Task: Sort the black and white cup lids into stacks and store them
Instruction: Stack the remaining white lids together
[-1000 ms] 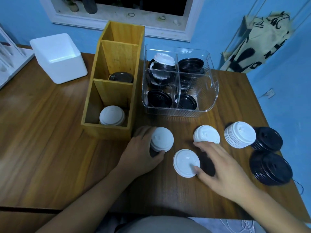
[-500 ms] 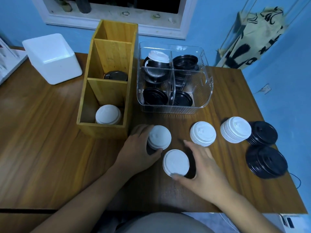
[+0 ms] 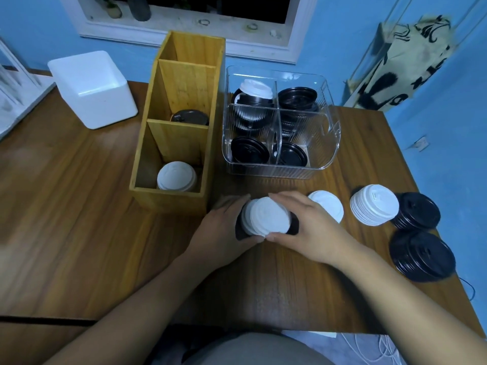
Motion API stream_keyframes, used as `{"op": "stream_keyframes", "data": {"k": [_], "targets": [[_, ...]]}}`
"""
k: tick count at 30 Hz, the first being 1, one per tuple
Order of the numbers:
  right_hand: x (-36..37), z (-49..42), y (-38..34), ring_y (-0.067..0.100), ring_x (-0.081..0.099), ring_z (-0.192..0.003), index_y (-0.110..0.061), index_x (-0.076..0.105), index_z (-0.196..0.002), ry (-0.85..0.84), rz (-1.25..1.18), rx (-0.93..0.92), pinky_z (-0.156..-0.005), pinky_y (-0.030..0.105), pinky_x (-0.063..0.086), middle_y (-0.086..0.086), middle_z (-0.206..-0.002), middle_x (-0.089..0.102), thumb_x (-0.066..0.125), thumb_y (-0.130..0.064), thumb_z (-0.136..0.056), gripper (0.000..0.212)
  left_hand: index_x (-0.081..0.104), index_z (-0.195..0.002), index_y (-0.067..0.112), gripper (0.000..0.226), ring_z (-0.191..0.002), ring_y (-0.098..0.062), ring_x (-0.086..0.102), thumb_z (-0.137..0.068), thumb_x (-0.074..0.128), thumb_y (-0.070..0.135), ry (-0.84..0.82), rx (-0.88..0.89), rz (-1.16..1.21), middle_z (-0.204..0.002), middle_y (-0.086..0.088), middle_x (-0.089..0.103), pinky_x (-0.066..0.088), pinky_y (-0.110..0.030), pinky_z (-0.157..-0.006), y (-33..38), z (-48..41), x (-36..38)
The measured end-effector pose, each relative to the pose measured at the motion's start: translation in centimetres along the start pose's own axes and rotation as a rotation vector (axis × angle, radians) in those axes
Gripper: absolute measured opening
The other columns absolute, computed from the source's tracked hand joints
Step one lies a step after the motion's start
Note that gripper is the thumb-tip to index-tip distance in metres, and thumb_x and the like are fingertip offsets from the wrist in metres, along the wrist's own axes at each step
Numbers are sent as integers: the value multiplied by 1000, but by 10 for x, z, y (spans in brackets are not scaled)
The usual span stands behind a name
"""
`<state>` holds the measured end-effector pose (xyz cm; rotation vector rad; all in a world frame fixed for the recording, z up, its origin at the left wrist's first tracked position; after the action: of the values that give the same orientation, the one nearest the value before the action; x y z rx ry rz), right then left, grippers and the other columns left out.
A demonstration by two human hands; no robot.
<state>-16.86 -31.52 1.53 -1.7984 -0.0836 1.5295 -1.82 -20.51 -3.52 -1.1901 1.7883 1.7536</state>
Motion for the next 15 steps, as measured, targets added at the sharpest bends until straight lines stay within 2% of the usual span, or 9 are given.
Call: {"op": "stream_keyframes", "data": {"k": [2, 6, 8, 11, 15], "targets": [[5, -11, 0, 3, 44, -132, -24, 45, -150, -50, 19, -19, -112, 24, 38, -12, -144, 46, 80, -52, -78, 85, 43, -152, 19, 95, -137, -10, 41, -75, 81, 61, -5, -9, 4, -149, 2, 52, 36, -26, -108, -2, -1, 0], [9, -18, 0, 5, 43, -133, -23, 45, -151, -86, 46, -46, -112, 20, 34, -9, -145, 46, 81, -46, -79, 84, 43, -152, 21, 94, -136, -11, 41, -75, 81, 58, -17, -2, 30, -148, 3, 53, 42, -36, -111, 0, -2, -1], [11, -21, -1, 5, 42, -133, -24, 44, -151, -101, 52, -50, -113, 22, 35, -10, -146, 45, 82, -44, -79, 84, 43, -151, 21, 94, -135, -12, 41, -74, 82, 58, -10, 2, 25, -146, 3, 54, 41, -40, -112, 0, -2, -1], [13, -23, -2, 4, 42, -134, -26, 43, -152, -129, 55, -56, -115, 26, 35, -12, -146, 44, 81, -44, -80, 83, 43, -152, 21, 95, -136, -12, 41, -74, 82, 59, -14, 0, 9, -147, 2, 53, 40, -40, -113, -1, -2, 0], [12, -24, -3, 3, 41, -133, -29, 43, -150, -160, 69, -57, -112, 17, 31, -13, -146, 44, 81, -42, -81, 80, 45, -150, 20, 95, -135, -15, 43, -72, 82, 60, -24, 0, 18, -145, 1, 54, 41, -37, -110, -3, -1, 1]]}}
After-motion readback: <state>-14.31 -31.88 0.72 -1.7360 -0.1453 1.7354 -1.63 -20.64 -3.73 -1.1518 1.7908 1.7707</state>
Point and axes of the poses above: each hand's wrist, its own z-axis away from the middle knuckle, its own x-axis out of the palm, y = z × x, the point moved 6 cm from there along -z, towards the middle knuckle
